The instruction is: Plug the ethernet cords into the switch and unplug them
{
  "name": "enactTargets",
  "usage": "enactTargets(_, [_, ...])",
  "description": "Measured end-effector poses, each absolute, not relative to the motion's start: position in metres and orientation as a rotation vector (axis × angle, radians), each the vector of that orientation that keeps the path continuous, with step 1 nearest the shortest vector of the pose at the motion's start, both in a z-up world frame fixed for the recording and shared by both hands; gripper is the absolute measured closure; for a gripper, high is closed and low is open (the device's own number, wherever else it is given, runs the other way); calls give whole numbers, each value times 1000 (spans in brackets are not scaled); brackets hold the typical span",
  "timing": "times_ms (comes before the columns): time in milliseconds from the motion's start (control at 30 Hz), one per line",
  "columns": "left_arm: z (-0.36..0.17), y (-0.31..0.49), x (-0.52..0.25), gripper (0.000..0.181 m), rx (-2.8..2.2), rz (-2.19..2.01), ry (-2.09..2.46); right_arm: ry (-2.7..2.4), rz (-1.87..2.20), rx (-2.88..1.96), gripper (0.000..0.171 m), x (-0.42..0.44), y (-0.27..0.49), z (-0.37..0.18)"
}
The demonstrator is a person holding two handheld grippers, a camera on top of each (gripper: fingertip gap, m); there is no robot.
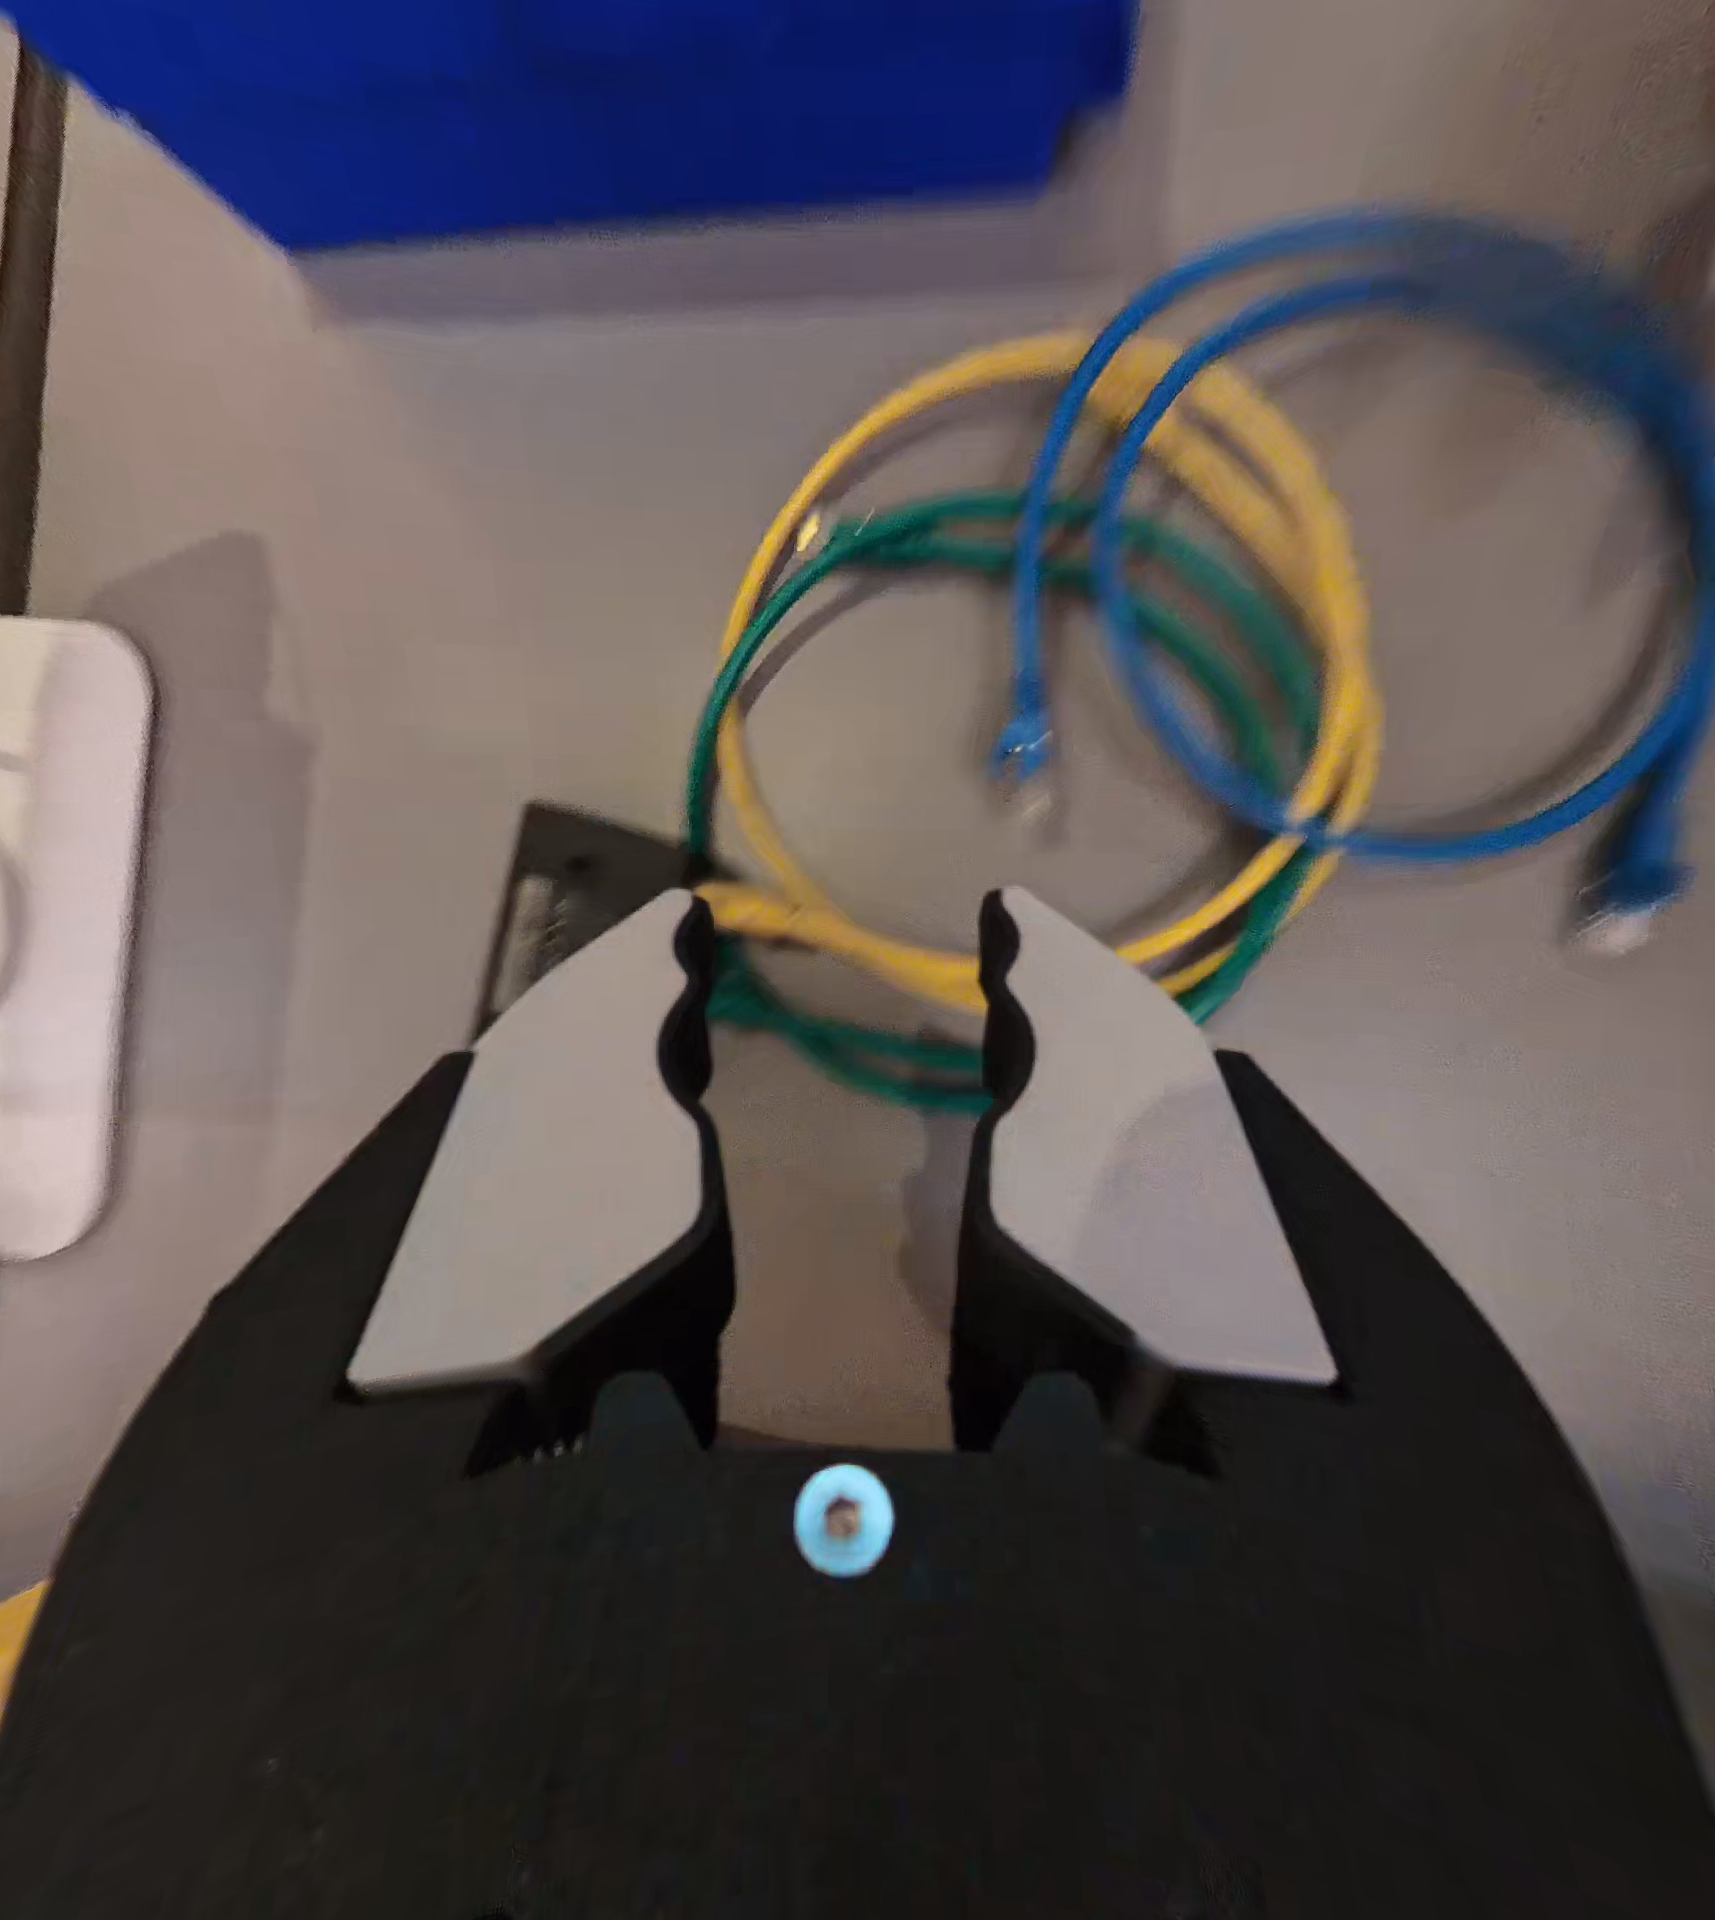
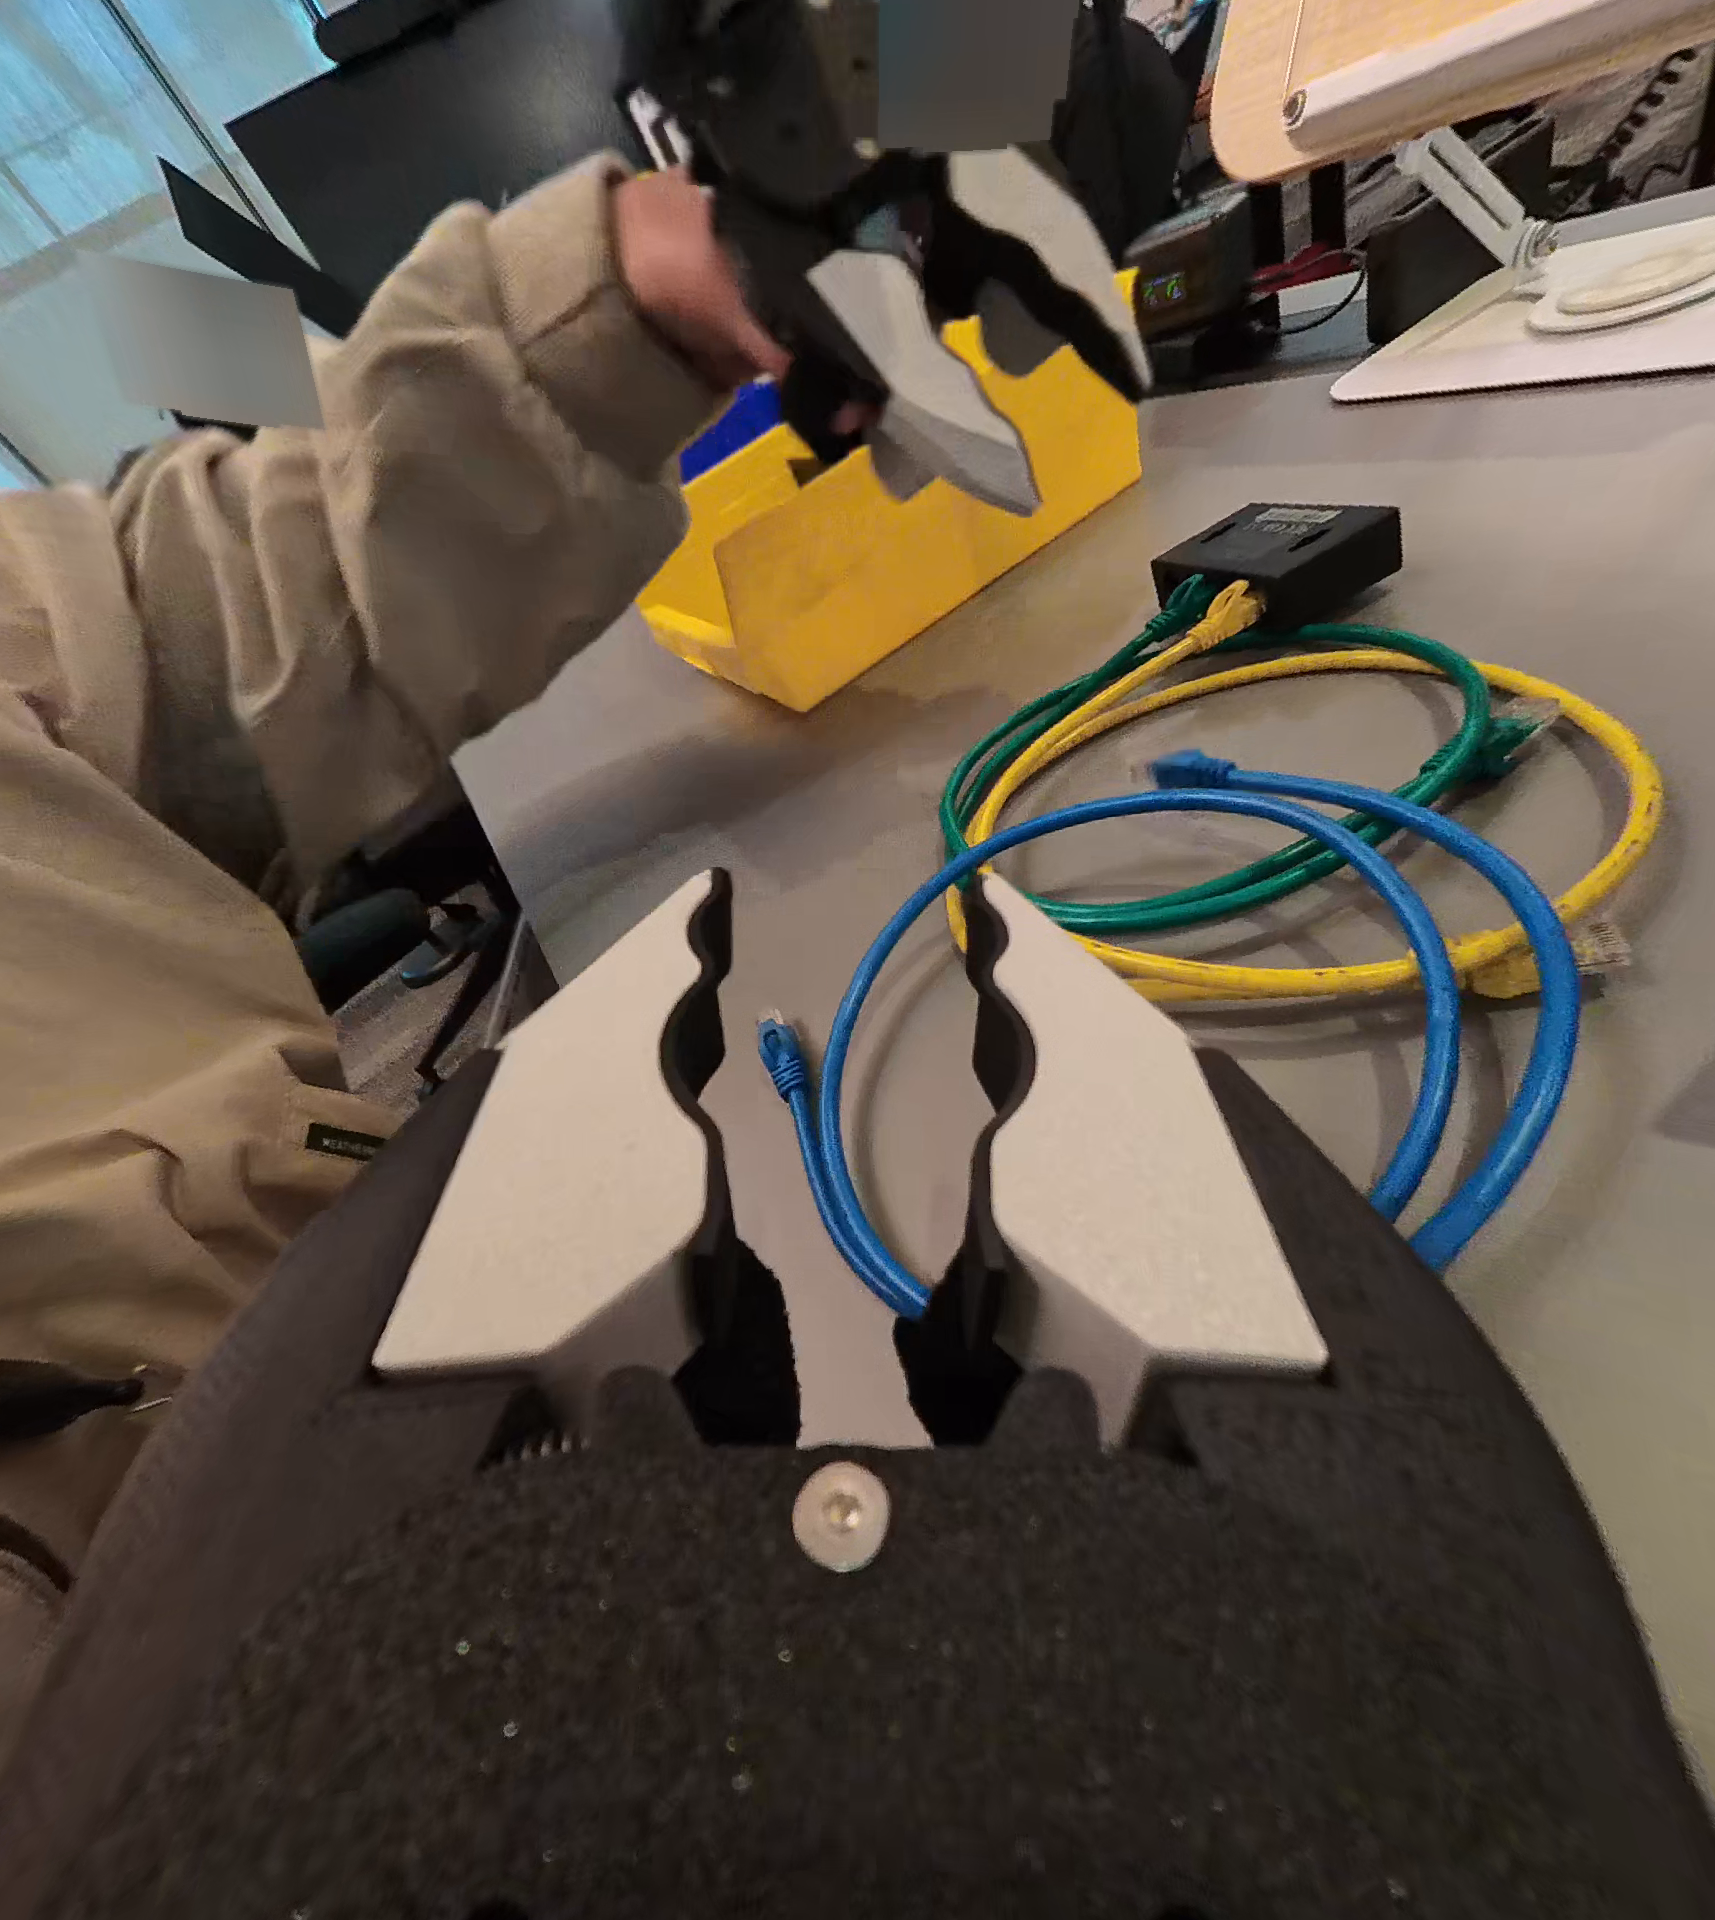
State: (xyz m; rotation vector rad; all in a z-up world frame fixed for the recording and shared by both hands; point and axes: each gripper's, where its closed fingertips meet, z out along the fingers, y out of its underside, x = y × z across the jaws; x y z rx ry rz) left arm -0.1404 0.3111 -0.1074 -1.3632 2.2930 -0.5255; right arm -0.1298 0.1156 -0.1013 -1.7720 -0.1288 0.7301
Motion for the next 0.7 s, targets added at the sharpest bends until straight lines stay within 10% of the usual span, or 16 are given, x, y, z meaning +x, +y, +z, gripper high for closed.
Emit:
enactTargets(200, [-180, 406, -139, 100, -1593, -210, 2477, -171, 745, -1785, 126, -135, 116, -107])
enactTargets(700, [-162, 424, -149, 118, -1703, -143, 2402, -137, 700, -1815, 126, -120, 152, -109])
